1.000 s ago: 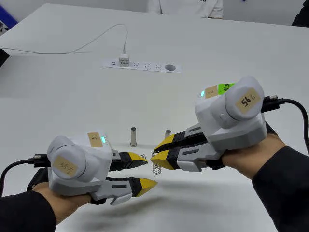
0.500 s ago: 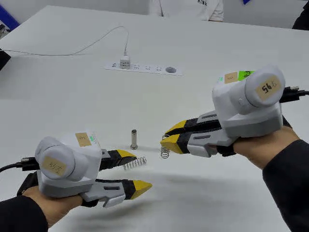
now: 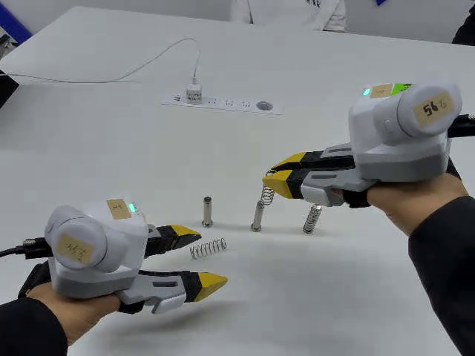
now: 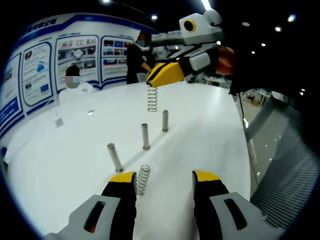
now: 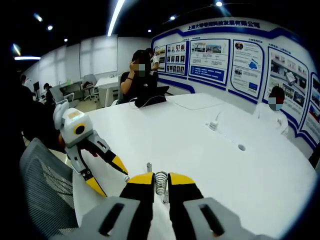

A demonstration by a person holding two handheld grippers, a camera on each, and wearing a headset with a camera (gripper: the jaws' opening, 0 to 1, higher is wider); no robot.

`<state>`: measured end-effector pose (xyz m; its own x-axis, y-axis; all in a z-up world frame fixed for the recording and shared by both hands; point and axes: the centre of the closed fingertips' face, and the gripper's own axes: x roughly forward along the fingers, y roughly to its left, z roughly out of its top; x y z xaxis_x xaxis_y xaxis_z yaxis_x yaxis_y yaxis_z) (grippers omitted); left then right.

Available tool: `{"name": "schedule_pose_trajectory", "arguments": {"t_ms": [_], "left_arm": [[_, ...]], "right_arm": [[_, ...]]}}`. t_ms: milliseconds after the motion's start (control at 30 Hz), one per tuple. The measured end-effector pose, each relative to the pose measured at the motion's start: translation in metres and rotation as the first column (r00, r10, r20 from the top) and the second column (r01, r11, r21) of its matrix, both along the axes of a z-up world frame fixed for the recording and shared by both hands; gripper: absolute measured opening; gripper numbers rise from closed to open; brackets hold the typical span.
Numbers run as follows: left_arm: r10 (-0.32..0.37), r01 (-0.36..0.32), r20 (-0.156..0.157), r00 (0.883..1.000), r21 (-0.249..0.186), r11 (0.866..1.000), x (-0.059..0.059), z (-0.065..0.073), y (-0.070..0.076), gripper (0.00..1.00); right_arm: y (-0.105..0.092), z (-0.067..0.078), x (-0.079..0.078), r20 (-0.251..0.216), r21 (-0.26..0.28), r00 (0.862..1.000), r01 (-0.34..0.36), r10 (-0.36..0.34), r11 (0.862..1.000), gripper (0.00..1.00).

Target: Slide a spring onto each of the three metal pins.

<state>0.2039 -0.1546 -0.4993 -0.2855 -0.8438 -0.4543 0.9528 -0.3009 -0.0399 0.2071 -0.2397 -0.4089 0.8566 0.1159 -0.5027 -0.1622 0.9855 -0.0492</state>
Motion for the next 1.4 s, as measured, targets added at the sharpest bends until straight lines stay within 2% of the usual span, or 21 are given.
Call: {"name": "schedule_pose_trajectory", "arguments": {"t_ms": [200,533,900,1200,1400], "left_arm": [[0.008,-0.008,-0.001,1.0,0.001,1.0,0.002,0.0,0.0,0.46],[0.022,-0.022,0.002,1.0,0.015,1.0,0.005,-0.003,0.002,0.44],[0.027,-0.027,0.0,1.0,0.014,1.0,0.006,-0.003,0.001,0.46],[0.023,-0.023,0.01,1.0,0.012,1.0,0.006,-0.003,0.002,0.48],[0.027,-0.027,0.004,1.0,0.018,0.999,0.006,-0.004,0.002,0.5]], "right_arm": [[-0.007,-0.012,0.008,-0.007,0.006,1.0,0.027,-0.026,1.0,0.11],[-0.011,-0.028,0.012,-0.036,0.022,0.999,0.041,-0.041,0.999,0.11],[-0.014,-0.037,0.012,-0.045,0.037,0.998,0.055,-0.054,0.998,0.11],[-0.014,-0.048,0.012,-0.059,0.035,0.997,0.059,-0.057,0.998,0.12],[-0.013,-0.054,0.011,-0.07,0.029,0.996,0.055,-0.053,0.998,0.12]]}}
